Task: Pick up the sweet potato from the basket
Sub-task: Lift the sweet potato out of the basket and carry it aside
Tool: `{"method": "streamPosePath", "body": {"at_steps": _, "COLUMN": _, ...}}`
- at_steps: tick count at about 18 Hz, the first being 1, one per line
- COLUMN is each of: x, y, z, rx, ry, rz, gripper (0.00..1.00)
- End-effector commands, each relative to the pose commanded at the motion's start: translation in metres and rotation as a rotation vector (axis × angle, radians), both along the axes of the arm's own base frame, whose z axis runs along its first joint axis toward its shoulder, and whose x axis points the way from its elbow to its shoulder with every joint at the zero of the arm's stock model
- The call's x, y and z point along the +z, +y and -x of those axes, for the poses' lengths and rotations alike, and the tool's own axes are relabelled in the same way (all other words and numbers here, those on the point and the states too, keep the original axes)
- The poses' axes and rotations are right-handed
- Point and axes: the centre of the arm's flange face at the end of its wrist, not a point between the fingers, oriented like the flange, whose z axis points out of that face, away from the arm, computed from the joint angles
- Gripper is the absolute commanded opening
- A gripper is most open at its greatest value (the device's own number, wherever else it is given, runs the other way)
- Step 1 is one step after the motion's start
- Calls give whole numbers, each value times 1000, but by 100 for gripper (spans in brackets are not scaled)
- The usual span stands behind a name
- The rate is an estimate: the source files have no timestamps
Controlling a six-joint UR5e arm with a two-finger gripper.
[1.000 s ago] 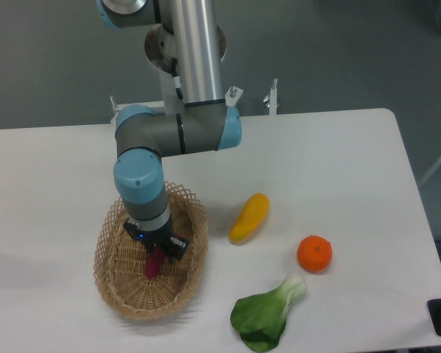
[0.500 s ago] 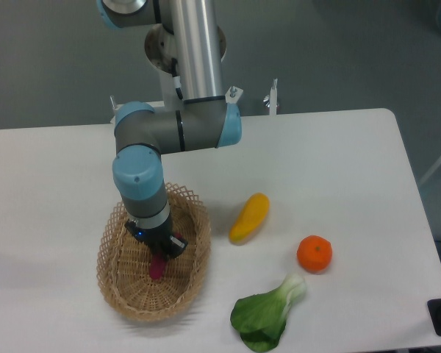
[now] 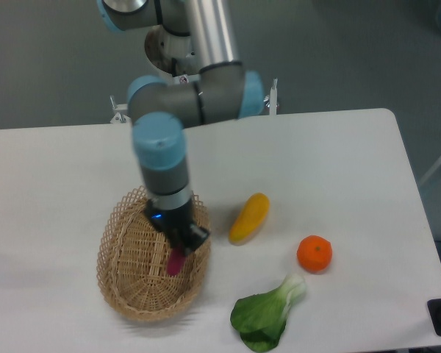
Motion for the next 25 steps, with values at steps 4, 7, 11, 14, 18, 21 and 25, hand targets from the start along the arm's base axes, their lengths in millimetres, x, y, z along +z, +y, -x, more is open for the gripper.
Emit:
{"method": "streamPosePath", "body": {"at_steps": 4, "x": 19, "y": -59, "z": 83, "rx": -64, "ry": 17, "rz": 40, "gripper": 28}}
{"method": "streamPosePath", "body": {"at_steps": 7, "x": 27, "y": -96, "z": 126, "rx": -107, "ry": 20, "rz": 33, "gripper": 28}}
{"method": "streamPosePath", "body": {"at_steps": 11, "x": 27, "y": -132, "z": 157, "rx": -131, "ry": 25, "rz": 51, "gripper": 28}}
{"method": "streamPosePath", "body": {"at_steps": 14, "x": 28, "y": -146, "z": 165, "rx": -133, "ry": 26, "rz": 59, "gripper": 28}}
{"method": "streamPosePath", "body": {"at_steps": 18, "x": 30, "y": -148, "z": 166, "rx": -129, "ry": 29, "rz": 53, "gripper": 28}}
{"method": "streamPosePath", "body": {"at_steps": 21, "x": 31, "y": -149, "z": 166, "rx": -128, "ry": 30, "rz": 53, "gripper": 28}}
{"method": "streamPosePath", "body": {"at_steps": 25, "x": 35, "y": -150, "z": 165, "rx": -127, "ry": 33, "rz": 47, "gripper": 28}}
